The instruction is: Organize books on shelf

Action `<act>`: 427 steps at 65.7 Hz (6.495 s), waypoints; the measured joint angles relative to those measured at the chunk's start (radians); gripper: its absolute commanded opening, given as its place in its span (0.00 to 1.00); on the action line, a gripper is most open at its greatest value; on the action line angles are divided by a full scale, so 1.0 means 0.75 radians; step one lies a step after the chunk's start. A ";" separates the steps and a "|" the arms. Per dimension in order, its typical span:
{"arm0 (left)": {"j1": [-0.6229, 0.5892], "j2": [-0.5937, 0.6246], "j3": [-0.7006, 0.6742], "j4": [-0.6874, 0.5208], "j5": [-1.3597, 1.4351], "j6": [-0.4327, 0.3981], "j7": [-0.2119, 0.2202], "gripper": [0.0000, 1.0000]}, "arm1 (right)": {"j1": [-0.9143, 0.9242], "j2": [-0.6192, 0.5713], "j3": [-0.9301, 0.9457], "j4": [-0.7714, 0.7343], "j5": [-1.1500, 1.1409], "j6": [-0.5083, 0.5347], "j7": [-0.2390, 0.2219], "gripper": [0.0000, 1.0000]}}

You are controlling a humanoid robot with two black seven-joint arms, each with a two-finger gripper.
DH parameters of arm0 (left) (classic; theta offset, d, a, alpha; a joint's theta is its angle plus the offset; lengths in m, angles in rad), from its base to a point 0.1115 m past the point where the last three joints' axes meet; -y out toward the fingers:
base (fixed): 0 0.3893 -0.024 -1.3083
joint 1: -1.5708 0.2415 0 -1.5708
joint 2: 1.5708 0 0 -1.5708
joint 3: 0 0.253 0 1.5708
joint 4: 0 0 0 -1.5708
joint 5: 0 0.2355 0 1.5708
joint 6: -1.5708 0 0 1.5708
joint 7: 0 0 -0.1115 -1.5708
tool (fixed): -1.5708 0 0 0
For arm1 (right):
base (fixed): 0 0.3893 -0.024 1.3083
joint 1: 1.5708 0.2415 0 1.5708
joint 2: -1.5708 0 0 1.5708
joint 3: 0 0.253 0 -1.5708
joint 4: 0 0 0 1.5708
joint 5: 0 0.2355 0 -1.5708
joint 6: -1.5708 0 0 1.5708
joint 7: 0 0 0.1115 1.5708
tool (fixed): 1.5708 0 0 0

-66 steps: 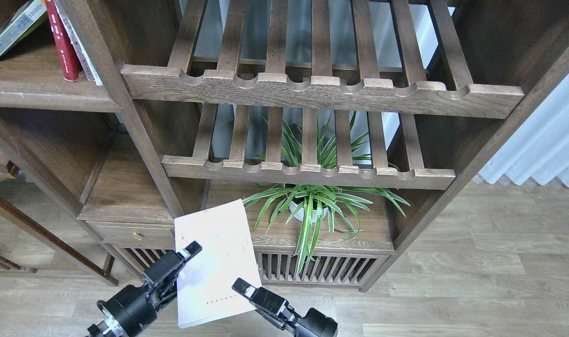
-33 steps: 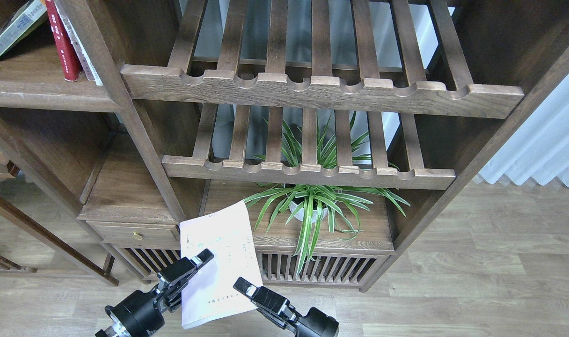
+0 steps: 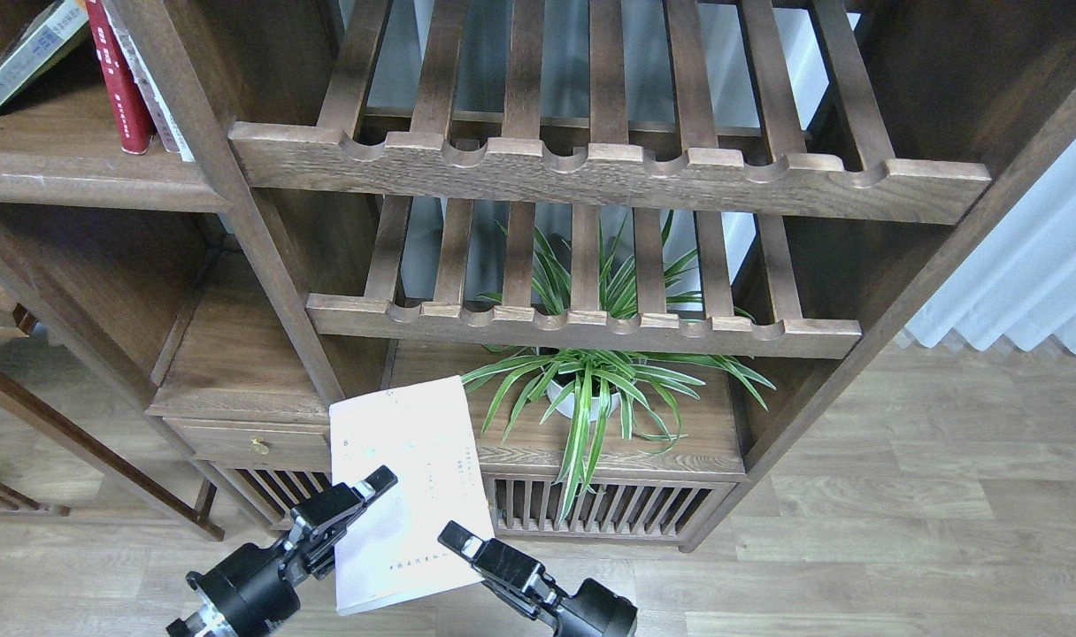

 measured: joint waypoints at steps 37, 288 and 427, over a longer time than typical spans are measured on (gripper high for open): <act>0.064 0.244 -0.252 -0.020 0.002 0.001 0.004 0.09 | 0.000 0.000 0.012 0.008 -0.084 0.000 0.017 0.99; -1.696 0.789 0.056 0.595 0.538 0.002 0.190 0.80 | -0.008 0.000 0.097 0.034 -0.084 0.000 0.018 0.99; -0.526 0.664 0.042 0.089 -0.022 0.001 -0.061 0.75 | 0.010 0.000 0.209 0.094 -0.083 0.000 0.016 0.99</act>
